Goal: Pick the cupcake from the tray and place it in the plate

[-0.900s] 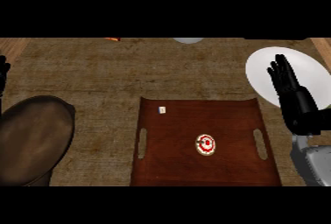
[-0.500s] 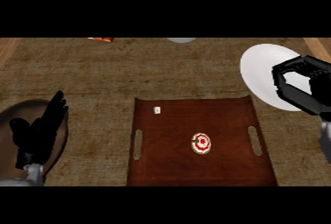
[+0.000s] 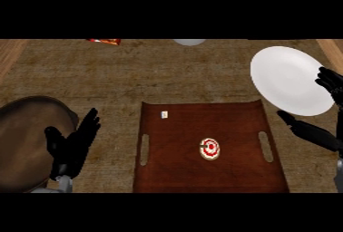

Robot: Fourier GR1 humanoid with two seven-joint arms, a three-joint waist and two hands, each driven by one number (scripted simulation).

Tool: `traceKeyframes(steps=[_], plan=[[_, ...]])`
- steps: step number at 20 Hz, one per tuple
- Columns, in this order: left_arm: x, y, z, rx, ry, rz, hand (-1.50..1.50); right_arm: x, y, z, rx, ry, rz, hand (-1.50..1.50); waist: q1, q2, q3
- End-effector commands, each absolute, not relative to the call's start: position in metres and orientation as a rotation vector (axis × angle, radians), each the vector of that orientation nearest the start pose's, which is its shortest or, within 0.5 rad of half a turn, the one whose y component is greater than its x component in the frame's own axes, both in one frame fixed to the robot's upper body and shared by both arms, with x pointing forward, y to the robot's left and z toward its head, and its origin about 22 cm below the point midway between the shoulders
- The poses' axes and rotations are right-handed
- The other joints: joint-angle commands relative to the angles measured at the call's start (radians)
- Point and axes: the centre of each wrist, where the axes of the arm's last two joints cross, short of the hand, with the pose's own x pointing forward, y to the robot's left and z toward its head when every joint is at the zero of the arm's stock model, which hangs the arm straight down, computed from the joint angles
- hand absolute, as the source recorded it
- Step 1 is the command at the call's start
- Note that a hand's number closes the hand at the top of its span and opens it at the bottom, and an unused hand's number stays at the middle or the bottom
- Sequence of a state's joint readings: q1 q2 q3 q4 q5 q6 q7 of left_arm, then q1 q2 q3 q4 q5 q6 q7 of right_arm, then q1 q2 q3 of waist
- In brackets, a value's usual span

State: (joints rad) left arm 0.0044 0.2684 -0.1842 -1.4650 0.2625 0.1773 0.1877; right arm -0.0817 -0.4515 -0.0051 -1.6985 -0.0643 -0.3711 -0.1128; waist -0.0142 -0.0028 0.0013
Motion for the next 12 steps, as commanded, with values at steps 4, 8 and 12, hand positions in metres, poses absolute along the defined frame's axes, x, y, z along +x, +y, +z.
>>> traceKeyframes(steps=[4,8,12], plan=[[0.226,0.258,-0.027,0.017,-1.188,0.004,0.00,0.217,-0.298,0.113,-0.570,-1.786,0.338,-1.50,0.005,-0.002,-0.004],[0.227,0.249,-0.028,-0.004,-1.186,0.004,0.00,0.213,-0.294,0.116,-0.569,-1.564,0.640,-1.50,0.013,-0.001,-0.005],[0.236,0.251,-0.029,0.020,-1.190,-0.005,0.00,0.208,-0.268,0.150,-0.585,-1.492,0.759,-1.50,0.014,0.001,-0.004]])
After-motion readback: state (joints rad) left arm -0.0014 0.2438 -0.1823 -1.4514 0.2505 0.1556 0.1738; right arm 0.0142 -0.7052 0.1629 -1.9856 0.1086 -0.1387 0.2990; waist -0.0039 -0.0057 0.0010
